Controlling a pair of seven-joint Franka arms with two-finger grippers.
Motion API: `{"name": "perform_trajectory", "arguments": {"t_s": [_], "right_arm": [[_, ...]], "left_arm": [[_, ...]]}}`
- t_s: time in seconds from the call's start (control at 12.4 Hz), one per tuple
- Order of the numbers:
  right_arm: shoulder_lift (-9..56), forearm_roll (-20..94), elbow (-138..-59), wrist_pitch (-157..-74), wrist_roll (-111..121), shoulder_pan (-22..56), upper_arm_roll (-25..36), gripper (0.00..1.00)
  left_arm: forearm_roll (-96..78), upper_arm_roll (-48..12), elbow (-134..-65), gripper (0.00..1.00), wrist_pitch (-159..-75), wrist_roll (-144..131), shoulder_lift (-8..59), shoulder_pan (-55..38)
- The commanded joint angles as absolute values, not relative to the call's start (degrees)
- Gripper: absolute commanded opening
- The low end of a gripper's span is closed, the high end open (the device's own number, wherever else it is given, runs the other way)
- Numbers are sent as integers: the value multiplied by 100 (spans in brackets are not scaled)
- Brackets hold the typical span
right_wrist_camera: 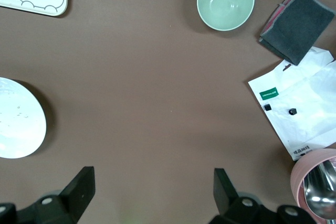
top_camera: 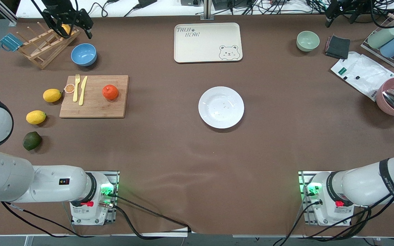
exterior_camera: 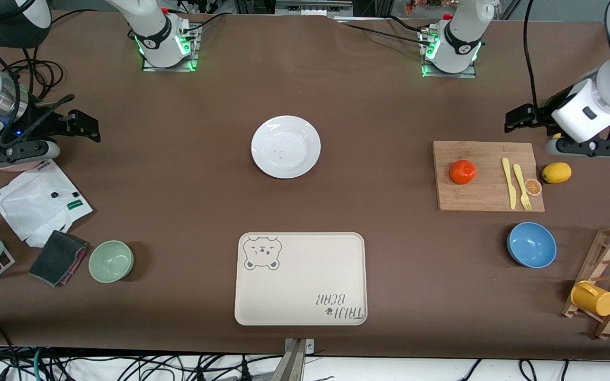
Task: Place orange and plate with both arms
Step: 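Move the left gripper down over the orange on the cutting board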
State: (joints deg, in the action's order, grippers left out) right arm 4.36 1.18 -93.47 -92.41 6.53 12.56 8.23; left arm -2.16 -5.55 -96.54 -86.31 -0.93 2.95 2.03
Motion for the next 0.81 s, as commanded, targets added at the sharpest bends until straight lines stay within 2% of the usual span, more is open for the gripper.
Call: {"name": "perform_trajectory", "arguments": {"t_s": [0.0, 0.4, 0.72], "right_arm": [[475, 141, -9246, -9176, 624, 1222, 800, 100], [483, 141, -9264, -9176, 624, 1222, 800, 100], [510, 149, -9264, -9185, 633, 1213, 800, 100]], "left_arm": [[-105, -580, -9615, 100, -8797, -176, 789, 149], [-62, -633, -9904, 100, -9060, -167, 1239, 167], [-53, -633, -10764, 100, -9956, -158, 1239, 167]]}}
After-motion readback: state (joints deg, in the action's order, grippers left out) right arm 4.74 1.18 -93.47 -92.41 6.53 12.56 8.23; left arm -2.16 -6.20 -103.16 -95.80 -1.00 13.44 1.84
